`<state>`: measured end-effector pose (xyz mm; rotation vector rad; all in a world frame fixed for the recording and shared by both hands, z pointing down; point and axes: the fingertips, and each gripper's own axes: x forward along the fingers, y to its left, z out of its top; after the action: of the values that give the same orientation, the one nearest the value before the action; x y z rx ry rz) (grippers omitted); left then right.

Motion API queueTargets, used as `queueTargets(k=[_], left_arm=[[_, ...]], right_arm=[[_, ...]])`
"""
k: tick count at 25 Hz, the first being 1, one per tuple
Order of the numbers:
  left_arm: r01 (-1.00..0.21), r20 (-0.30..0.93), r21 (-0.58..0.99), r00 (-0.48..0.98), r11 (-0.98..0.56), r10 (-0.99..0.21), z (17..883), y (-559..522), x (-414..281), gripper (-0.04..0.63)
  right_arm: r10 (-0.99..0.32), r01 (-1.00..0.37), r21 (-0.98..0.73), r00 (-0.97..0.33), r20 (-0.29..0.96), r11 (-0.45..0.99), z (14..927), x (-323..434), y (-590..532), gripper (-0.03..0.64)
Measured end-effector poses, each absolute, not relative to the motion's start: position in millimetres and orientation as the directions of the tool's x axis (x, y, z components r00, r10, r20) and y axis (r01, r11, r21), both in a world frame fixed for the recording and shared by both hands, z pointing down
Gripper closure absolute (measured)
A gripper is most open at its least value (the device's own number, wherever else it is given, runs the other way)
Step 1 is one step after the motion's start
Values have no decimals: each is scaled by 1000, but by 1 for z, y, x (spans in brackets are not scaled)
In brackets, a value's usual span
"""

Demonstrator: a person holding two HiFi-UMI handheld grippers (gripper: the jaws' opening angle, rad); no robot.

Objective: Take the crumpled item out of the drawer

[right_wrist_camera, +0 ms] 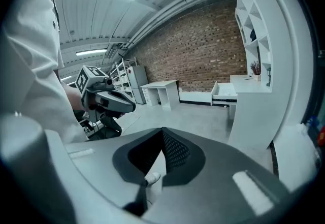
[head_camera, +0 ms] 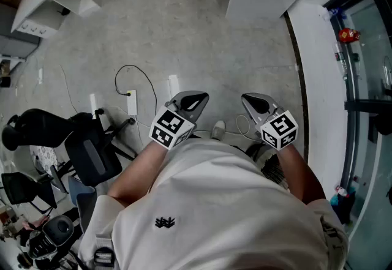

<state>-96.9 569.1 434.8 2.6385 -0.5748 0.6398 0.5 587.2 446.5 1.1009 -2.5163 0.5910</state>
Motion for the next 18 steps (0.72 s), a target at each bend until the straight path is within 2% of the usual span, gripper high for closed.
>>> queueTargets(k=[6,13,14,15,16,18], left_arm=[[-461,502,244,813,-853,-295,428,593,-60,589],[-491,496,246,805,-836,-327,422,569,-56,589],[-489,495,247,806,-837,-325,424,563,-57,589],[-486,493,249,808,-838,-321,426,556,-58,589],[-482,491,252,811,-839,-318,428,547,-59,589],[-476,485,261,817,-840,-312,432,528,-61,589]], right_arm=[[-626,-745,-231,-656,422,625,438,34,593,607],[-644,-746,-210,-656,394,631,433,51,559,604],[-649,-749,-204,-653,390,631,432,53,549,589],[-654,-752,-198,-649,389,629,432,54,539,512],[-660,-757,-192,-643,388,625,431,55,527,471],[-679,-773,-176,-623,387,609,428,59,502,446]])
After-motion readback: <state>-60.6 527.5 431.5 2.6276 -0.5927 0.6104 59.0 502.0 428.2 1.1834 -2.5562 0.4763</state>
